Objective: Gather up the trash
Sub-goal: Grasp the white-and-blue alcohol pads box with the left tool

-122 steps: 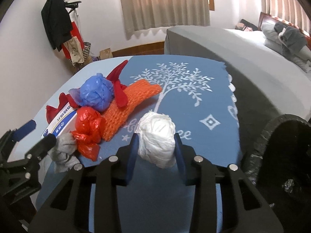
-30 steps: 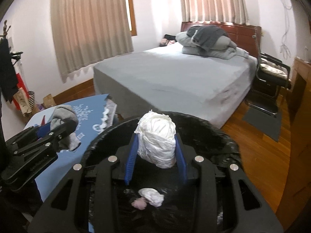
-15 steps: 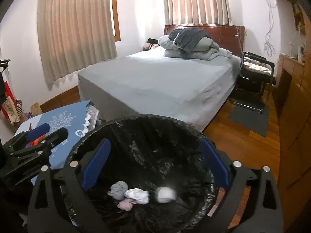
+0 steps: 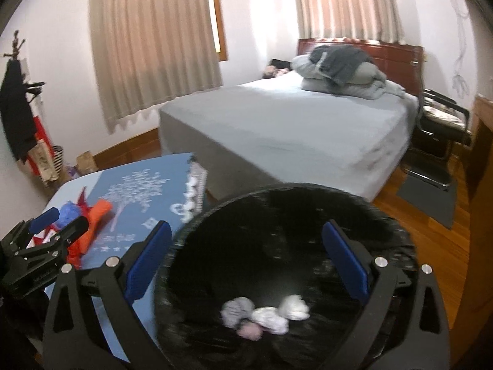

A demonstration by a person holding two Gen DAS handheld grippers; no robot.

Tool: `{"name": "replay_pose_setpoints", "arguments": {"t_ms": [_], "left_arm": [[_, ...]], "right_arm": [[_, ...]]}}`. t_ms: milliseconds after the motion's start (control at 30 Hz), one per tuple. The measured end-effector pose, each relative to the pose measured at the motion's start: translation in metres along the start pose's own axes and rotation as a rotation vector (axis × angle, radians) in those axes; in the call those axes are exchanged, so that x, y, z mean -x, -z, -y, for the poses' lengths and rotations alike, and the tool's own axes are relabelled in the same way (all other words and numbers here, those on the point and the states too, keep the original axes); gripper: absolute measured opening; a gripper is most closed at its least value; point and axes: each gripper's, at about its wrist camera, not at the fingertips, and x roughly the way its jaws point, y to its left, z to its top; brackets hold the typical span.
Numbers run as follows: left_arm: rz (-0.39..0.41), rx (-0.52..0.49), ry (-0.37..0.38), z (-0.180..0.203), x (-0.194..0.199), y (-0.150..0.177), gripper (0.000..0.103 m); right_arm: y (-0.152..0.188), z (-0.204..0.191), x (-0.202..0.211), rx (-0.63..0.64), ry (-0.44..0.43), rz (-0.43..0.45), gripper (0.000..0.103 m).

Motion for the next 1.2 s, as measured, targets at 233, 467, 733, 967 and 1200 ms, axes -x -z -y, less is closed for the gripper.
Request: {"name": "replay_pose_setpoints", "arguments": {"t_ms": [233,467,733,967,1200], "left_arm": [[-0.025,0.061,-0.143,-0.065,0.014,0.02,0.086],[-0.071,0.112,-0.256,-0.119,0.018,0.046,0.086],[-0.128,0.16,-0.288,-0.157,0.005,0.068,0.086],[-0.193,0.186,-0.26,-0.168,-0.003,0.088,0.085],[-0.216,0.172,-0.167,-0.152,-0.003,0.095,0.071]], "right_arm": [[-0.001,-0.062,-0.021,0.079,-0.107,-0.029,0.096],[0.007,-0.112,-0.039,0.13,-0.18,-0.064,0.096],[0.014,-0.152,-0.053,0.18,-0.224,-0.089,0.096],[0.015,-0.161,-0.058,0.197,-0.227,-0.107,0.096],[0.021,-0.161,-0.062,0.199,-0.222,-0.124,0.096]]}}
